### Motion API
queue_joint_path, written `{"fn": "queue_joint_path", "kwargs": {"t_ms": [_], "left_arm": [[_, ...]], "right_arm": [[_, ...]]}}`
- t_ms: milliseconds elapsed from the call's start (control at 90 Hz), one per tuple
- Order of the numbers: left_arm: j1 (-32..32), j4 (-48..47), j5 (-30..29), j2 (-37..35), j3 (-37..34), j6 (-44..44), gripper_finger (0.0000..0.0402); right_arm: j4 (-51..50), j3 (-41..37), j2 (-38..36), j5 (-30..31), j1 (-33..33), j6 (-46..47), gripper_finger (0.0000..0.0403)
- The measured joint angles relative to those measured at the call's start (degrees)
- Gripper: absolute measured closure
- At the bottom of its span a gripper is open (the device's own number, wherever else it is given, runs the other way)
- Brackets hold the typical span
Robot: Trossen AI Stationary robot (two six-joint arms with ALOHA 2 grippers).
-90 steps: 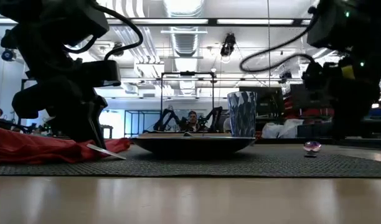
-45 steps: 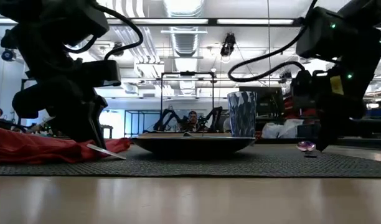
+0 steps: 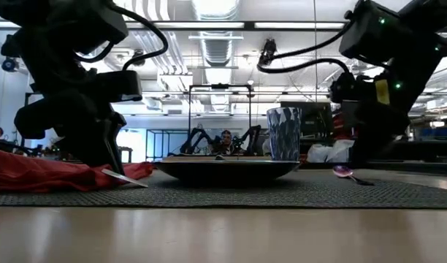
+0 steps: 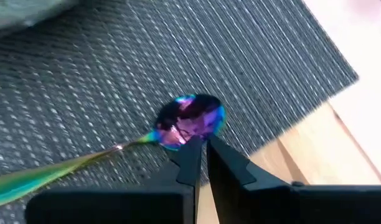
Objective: Set table place
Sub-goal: Put the blue spoon on the gray table mat to the right of the green plate
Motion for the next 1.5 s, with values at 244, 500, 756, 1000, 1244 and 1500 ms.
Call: {"fn": "queue_joint_path", "kwargs": {"t_ms": [244,500,756,1000,1244,1500], "left_arm": [[-0.04,-0.01,0.0,0.0,0.0,-0.2,0.0324],[-0.06,-0.04,0.01,0.0,0.0,-0.2,0.0324],[-0.15,-0.19,0.01,0.0,0.0,-0.2,0.0324],[-0.15,-0.31,0.02,0.0,0.0,-0.2,0.0324],[-0.15,-0.39,0.0,0.0,0.01,-0.2,0.0324],[-0.15,-0.42,0.0,0.0,0.0,-0.2,0.0324]], "right_arm": [[0.71,2.19,-1.07,-1.9,0.19,-0.64,0.0389],[9.07,2.36,1.3,-9.87,2.1,-3.1,0.0389],[13.64,2.29,7.38,-14.55,3.71,-3.03,0.0389],[14.48,2.34,9.08,-14.68,4.44,-3.06,0.0389],[11.83,2.29,7.43,-15.57,4.42,-4.57,0.0389],[10.27,2.29,6.97,-16.6,4.42,-4.53,0.0389]]}}
